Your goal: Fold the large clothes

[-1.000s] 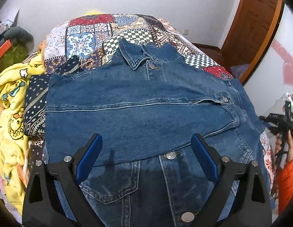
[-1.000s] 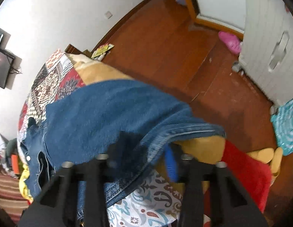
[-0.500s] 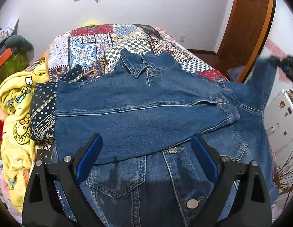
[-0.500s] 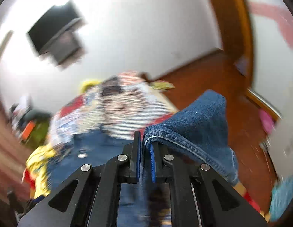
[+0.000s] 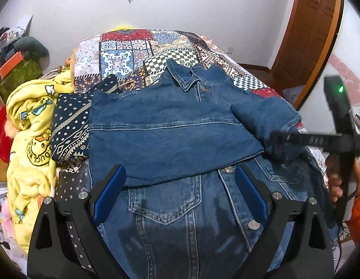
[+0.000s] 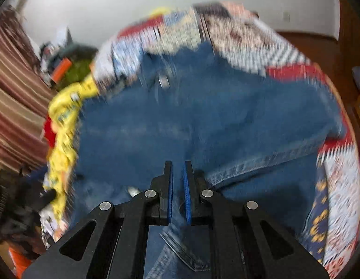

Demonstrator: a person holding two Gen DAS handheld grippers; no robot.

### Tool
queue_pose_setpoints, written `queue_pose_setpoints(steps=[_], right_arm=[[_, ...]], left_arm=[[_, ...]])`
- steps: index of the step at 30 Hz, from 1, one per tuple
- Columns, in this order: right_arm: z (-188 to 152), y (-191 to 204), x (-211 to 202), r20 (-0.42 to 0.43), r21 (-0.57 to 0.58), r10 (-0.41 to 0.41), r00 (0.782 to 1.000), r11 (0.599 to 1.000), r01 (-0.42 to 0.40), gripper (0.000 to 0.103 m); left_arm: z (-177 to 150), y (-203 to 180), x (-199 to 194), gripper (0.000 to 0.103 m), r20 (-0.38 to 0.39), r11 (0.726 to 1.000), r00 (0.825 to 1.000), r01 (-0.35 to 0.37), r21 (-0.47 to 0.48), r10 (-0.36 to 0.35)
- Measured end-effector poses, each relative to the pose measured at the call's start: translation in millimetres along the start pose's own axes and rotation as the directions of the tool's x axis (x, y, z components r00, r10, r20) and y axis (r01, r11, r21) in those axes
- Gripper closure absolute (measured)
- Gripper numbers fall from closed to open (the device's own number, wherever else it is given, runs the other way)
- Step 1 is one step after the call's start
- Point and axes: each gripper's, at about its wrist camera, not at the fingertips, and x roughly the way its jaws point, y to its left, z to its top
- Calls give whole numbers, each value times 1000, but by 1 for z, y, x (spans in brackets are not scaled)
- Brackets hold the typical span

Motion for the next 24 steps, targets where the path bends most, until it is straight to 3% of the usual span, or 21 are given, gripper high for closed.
queue_pose_setpoints(steps=[3, 8, 12, 14, 16, 18, 21, 24], right_arm=[[-10, -5, 5, -49, 11, 9, 999, 1000, -8, 95], [-16, -16, -27, -9, 10, -5, 1000, 1000, 5, 92], [-16, -38, -74, 128, 0, -92, 987, 996, 93, 66], [-13, -46, -89, 188, 12, -134, 973, 991, 134, 56], [-13, -60, -109, 243, 37, -197, 950, 980, 194, 38], [-16, -73, -125, 291, 61, -257, 922, 966, 250, 32], [-19, -88, -136, 313, 87, -316, 896, 949, 304, 24], [-24, -103, -136, 300, 107, -342, 891, 940, 325, 24]], left_arm=[[1, -7, 1, 8, -5, 1000, 1000, 1, 20, -1], [20, -39, 1, 8, 13, 995, 1000, 14, 99, -16], [41, -75, 2, 8, 31, 984, 998, 45, 174, -51], [52, -95, 6, 8, 31, 976, 997, 69, 207, -76], [65, -117, 13, 8, 19, 964, 994, 102, 245, -110], [74, -136, 21, 8, 4, 952, 992, 120, 280, -127], [85, -166, 41, 8, -26, 930, 988, 149, 336, -149], [90, -195, 68, 8, -83, 907, 984, 179, 382, -159]])
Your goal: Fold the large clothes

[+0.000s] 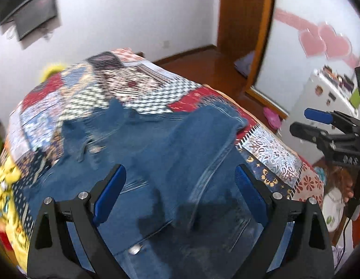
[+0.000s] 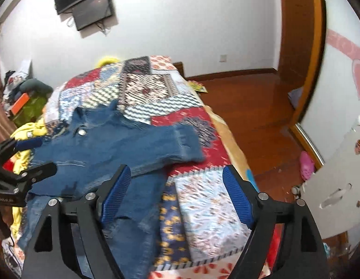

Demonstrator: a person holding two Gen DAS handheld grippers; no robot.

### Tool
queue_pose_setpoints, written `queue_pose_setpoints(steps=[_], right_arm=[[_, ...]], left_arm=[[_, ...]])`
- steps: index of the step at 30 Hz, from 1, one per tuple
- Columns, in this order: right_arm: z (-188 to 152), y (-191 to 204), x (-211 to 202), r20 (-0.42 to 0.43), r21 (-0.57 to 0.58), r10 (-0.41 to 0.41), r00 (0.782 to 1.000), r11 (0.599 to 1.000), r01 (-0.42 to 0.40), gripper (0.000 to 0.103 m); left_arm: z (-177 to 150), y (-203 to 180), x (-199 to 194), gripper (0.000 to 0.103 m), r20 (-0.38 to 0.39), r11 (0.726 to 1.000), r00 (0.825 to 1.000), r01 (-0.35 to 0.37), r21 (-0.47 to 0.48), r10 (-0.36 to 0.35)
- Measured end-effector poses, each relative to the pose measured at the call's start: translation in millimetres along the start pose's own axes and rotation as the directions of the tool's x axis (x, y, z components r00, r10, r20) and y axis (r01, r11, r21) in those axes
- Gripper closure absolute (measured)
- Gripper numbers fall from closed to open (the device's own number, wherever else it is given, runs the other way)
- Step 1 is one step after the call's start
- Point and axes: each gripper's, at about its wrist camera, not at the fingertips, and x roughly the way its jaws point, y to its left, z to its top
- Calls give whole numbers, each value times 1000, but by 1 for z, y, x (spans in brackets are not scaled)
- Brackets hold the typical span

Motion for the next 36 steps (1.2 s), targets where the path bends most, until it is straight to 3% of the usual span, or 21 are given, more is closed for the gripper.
queue_pose_setpoints(steps=[3, 7, 11, 16, 20, 26, 31, 36], right_arm=[[-8, -12, 14, -43, 22, -5, 999, 1000, 6, 24], [-21, -19, 38, -117, 65, 26, 993, 998, -19, 24], [-32, -19, 59, -170, 101, 70, 983, 993, -54, 24], [-42, -8, 80, -230, 104, 130, 965, 989, -108, 24], [-47, 5, 91, -258, 52, 111, 960, 994, -101, 24], [-51, 11, 89, -262, -17, 62, 963, 997, -69, 24], [-52, 10, 85, -269, -15, 62, 961, 998, -69, 24], [-52, 16, 87, -276, -20, 51, 960, 998, -59, 24]], left_arm=[[9, -13, 34, 9, -61, 999, 998, 33, 36, -31], [12, -25, 78, 34, -151, 995, 986, 76, 59, -67], [6, -30, 111, 53, -227, 991, 968, 121, 51, -106], [6, -24, 108, 90, -182, 988, 973, 152, 23, -145], [16, -9, 73, 93, -63, 996, 994, 90, 8, -89], [15, 40, 7, 94, 76, 999, 997, -4, -49, 7], [-22, 82, -21, 94, 71, 990, 994, -75, -122, 84], [-86, 112, -15, 91, -40, 970, 993, -116, -215, 110]])
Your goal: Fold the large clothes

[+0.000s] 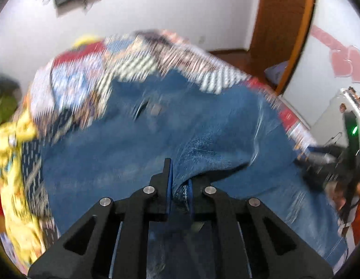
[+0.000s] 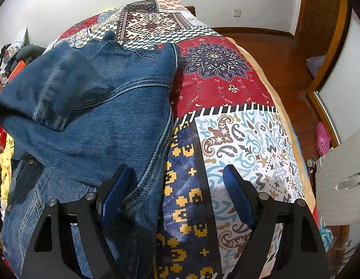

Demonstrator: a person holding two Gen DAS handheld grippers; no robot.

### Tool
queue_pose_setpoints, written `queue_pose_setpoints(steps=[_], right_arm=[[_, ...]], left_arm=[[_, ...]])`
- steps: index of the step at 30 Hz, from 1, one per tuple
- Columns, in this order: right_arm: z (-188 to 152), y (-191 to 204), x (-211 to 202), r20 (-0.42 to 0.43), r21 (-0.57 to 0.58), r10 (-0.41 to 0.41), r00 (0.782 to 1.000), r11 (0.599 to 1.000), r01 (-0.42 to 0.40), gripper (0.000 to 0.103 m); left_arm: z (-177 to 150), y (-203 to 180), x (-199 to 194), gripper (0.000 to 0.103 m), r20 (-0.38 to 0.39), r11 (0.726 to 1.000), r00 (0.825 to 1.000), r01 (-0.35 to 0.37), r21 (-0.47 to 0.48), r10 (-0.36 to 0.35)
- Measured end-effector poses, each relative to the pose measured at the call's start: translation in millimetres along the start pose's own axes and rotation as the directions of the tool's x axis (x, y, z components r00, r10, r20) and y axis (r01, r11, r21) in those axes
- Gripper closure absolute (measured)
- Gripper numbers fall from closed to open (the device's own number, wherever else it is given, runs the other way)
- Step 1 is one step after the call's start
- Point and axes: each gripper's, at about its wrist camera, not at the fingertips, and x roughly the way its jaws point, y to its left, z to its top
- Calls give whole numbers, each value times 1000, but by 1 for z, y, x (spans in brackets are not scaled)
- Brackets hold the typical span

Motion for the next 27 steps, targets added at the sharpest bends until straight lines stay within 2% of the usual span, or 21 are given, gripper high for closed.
queue_pose_setpoints(steps=[2, 5, 7, 9, 12, 17, 20, 22, 24, 27], right_arm=[[1, 1, 1, -3, -3, -8, 1000, 1000, 8, 24], [0, 4, 1, -9, -8, -21, 1000, 1000, 21, 24], [0, 5, 1, -15, -8, -24, 1000, 1000, 24, 24], [1, 5, 0, -22, -2, -25, 999, 1000, 25, 24], [2, 6, -2, -27, 9, -19, 999, 1000, 19, 24], [4, 8, -8, -17, 22, -8, 1000, 1000, 9, 24], [6, 11, -12, -6, 21, -2, 1000, 1000, 2, 24], [7, 13, -12, -3, 16, -2, 1000, 1000, 2, 24], [9, 16, -13, -1, 8, 1, 1000, 1000, -1, 24], [10, 18, -13, 2, 0, 3, 1000, 1000, -3, 24]], left_arm=[[-25, 12, 13, 88, -65, 999, 997, -31, -38, 29], [-51, 23, 29, 73, -132, 995, 991, -37, -88, 25], [-60, 24, 28, 54, -121, 993, 991, -73, -95, 62], [-61, 23, 22, 44, -107, 989, 988, -118, -93, 108], [-57, 15, 16, 44, -101, 991, 988, -126, -47, 120], [-46, -18, 9, 39, -65, 979, 982, -170, 115, 178], [-36, -43, 4, 33, -12, 970, 990, -135, 200, 141], [-30, -57, 2, 19, 35, 961, 989, -146, 234, 141], [-22, -72, 5, 17, 55, 956, 990, -140, 257, 130], [-9, -85, 13, 16, 34, 967, 997, -68, 244, 62]])
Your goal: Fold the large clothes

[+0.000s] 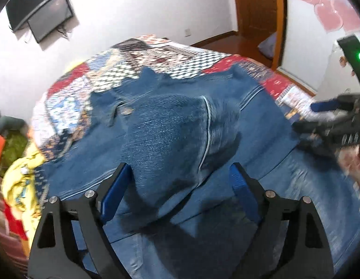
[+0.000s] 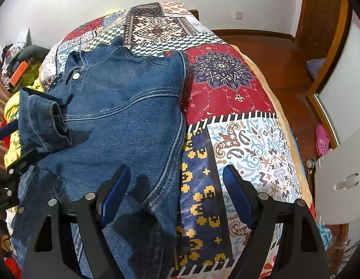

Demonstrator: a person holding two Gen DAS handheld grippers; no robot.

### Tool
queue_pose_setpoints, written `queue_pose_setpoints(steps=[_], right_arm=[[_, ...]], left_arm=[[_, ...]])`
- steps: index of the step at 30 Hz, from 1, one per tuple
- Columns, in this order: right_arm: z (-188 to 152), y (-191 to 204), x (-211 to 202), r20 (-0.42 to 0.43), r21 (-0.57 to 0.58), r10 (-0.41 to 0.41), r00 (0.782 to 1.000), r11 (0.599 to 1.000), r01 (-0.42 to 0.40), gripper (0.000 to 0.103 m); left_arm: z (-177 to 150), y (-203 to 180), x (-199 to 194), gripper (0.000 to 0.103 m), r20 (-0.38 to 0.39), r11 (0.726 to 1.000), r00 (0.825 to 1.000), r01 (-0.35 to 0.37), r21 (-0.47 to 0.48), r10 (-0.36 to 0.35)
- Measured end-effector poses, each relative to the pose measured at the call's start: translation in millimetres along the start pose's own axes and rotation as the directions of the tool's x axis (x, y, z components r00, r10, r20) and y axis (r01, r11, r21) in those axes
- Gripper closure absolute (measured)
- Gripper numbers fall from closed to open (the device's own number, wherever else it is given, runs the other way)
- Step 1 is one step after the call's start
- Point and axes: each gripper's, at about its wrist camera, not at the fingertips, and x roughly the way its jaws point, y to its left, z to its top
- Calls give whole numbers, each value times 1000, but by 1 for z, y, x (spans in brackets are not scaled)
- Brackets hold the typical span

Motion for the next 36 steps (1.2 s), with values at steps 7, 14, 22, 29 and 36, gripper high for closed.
queue_pose_setpoints(steps=[7, 14, 22, 29, 36], right_arm=[[2, 0, 1, 0, 4, 9, 1000, 1000, -9, 24], [1, -4, 2, -4, 25, 25, 1000, 999, -25, 24], [0, -2, 13, -35, 4, 6, 999, 1000, -6, 24], [-2, 2, 16, -45, -6, -14, 999, 1000, 14, 24], [0, 7, 15, -47, -3, -26, 999, 1000, 25, 24]], left_arm=[[21, -11, 50, 7, -99, 997, 993, 65, -36, -68], [30, 11, 73, 41, -135, 987, 986, 81, -135, -100], [20, 82, 27, 53, -52, 976, 999, -13, -219, 2], [-34, 172, 9, 48, -134, 928, 990, -95, -360, 49], [-96, 202, -5, 42, -202, 883, 970, -209, -420, 134]])
